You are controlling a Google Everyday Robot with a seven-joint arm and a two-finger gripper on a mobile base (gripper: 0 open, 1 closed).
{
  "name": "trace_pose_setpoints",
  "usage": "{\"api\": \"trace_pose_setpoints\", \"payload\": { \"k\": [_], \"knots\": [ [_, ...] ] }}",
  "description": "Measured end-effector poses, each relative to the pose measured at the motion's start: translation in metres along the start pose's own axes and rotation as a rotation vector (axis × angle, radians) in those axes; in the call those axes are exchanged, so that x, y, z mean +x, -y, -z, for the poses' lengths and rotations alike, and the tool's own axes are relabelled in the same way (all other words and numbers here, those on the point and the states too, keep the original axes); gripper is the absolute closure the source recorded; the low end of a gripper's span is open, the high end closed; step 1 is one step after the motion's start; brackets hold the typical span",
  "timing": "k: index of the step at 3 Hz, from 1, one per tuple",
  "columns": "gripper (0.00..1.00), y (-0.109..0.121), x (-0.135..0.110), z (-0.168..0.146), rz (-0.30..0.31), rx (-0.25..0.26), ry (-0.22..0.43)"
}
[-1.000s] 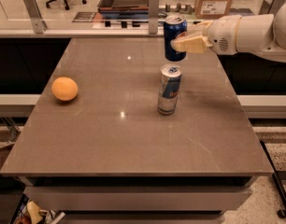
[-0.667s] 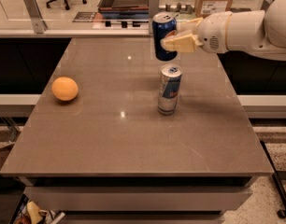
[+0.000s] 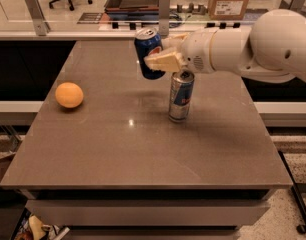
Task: Move pepsi can near orange
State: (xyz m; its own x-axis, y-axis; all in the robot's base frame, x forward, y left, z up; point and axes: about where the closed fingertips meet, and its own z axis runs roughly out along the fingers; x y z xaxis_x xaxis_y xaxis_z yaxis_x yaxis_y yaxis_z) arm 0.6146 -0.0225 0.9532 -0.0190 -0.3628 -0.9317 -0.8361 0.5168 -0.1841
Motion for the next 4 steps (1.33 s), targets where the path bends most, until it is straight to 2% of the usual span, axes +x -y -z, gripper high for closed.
{"api": "trace_pose_setpoints", "payload": {
  "k": [1,3,4],
  "knots": [
    [1.00,-0.032,0.004,-0.021,0.003,-0.004,-0.005],
    [1.00,-0.037,-0.003,-0.022,0.008,-0.003,-0.007],
    [1.00,-0.047,-0.011,-0.025,0.053,0.024,-0.012]
  ]
}}
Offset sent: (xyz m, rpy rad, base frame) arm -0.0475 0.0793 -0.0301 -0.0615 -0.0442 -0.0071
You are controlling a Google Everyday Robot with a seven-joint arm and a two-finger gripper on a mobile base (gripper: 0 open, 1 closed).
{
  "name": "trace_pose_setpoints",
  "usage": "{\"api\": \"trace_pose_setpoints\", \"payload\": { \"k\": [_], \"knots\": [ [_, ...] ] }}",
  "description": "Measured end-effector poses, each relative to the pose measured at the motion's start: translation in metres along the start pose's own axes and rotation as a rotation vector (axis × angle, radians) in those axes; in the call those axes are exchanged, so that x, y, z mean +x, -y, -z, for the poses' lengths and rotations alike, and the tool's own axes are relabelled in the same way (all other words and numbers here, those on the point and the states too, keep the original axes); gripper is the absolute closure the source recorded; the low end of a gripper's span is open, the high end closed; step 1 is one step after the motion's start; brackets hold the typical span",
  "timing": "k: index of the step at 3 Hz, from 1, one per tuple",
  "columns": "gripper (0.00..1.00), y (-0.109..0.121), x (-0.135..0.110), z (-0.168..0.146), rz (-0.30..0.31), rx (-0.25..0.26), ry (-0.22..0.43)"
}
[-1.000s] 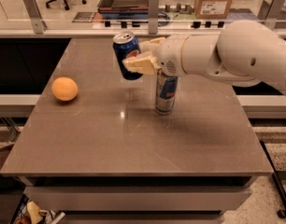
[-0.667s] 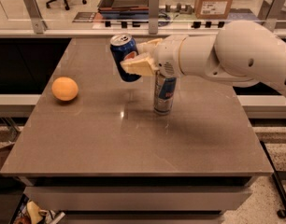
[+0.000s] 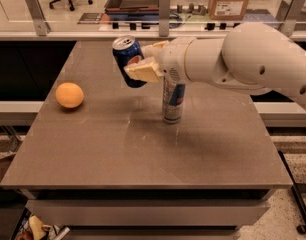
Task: Move pepsi can near orange
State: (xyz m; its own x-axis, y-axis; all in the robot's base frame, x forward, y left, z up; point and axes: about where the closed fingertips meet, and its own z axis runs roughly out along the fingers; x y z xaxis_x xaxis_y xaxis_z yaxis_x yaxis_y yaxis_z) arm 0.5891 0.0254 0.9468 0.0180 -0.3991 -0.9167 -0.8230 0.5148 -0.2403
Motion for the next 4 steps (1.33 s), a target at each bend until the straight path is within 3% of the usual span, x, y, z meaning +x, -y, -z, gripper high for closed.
{"api": "trace_pose_setpoints", "payload": {
  "k": [2,4],
  "knots": [
    [1.00,-0.002,-0.036,0.004,0.100,0.043,0.000],
    [1.00,-0.033,-0.042,0.001,0.105,0.032,0.002]
  ]
}}
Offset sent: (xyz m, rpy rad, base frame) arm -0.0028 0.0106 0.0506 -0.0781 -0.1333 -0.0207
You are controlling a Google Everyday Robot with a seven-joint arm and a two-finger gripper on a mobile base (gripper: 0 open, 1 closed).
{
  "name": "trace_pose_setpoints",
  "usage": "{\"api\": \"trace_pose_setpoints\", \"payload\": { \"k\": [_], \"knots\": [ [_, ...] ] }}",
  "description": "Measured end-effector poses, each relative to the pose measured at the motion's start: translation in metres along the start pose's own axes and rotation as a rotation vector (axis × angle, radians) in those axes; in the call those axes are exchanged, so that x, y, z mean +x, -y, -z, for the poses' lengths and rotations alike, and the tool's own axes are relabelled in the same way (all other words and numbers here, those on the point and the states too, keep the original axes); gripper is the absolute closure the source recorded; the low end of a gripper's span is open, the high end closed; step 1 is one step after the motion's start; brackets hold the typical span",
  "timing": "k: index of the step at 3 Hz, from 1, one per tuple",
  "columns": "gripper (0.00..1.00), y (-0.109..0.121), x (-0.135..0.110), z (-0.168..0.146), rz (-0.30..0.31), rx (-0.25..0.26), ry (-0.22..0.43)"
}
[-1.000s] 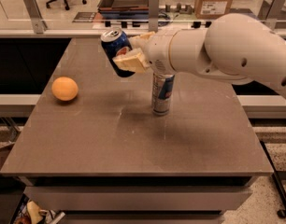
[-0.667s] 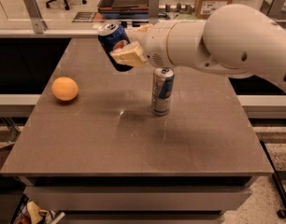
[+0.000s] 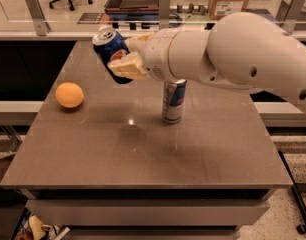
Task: Move pepsi can near orange
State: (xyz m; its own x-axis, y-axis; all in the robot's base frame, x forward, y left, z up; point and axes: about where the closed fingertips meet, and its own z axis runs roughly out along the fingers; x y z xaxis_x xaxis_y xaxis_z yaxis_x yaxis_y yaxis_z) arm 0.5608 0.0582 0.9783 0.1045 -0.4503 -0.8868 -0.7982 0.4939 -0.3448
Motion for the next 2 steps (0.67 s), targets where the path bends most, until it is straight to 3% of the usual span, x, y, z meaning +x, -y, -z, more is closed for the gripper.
{"api": "trace_pose_setpoints", "payload": {
  "k": [2],
  "knots": [
    [1.00,-0.051,0.010,-0.009,-0.062,-0.015,0.011]
  ]
}}
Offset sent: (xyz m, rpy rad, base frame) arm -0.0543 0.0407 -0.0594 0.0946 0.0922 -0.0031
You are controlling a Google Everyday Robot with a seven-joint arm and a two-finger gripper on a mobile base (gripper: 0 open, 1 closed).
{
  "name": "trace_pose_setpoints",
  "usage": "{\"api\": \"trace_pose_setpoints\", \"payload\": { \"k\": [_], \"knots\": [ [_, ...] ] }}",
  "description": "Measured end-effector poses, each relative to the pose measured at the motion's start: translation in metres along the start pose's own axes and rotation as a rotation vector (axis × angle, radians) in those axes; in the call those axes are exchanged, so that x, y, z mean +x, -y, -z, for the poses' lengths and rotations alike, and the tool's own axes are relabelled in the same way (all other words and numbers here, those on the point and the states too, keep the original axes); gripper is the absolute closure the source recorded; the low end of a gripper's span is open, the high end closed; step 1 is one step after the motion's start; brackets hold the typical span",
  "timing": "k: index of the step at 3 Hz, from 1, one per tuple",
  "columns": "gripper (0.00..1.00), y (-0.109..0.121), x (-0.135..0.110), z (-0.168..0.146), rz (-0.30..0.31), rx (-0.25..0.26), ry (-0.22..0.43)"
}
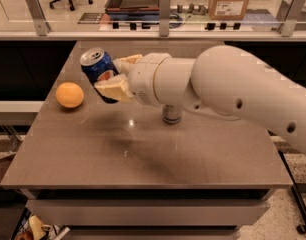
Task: Move pepsi can near orange
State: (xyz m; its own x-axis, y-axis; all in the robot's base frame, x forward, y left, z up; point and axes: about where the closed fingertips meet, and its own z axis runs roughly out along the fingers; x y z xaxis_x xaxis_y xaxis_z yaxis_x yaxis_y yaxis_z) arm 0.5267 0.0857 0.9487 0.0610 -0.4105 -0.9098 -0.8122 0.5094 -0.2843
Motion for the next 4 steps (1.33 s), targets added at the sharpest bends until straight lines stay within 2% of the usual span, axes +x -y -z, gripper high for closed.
{"api": "trace_pose_setpoints", "payload": {
  "k": [1,2,4],
  "knots": [
    [1.00,-0.018,0.011,-0.009,-0.052,-0.020,0.037],
    [1.00,-0.025,0.025,-0.018,-0.081,-0.036,0.085],
    [1.00,-0.028,0.054,-0.040,-0.140,-0.080,0.136]
  ]
}}
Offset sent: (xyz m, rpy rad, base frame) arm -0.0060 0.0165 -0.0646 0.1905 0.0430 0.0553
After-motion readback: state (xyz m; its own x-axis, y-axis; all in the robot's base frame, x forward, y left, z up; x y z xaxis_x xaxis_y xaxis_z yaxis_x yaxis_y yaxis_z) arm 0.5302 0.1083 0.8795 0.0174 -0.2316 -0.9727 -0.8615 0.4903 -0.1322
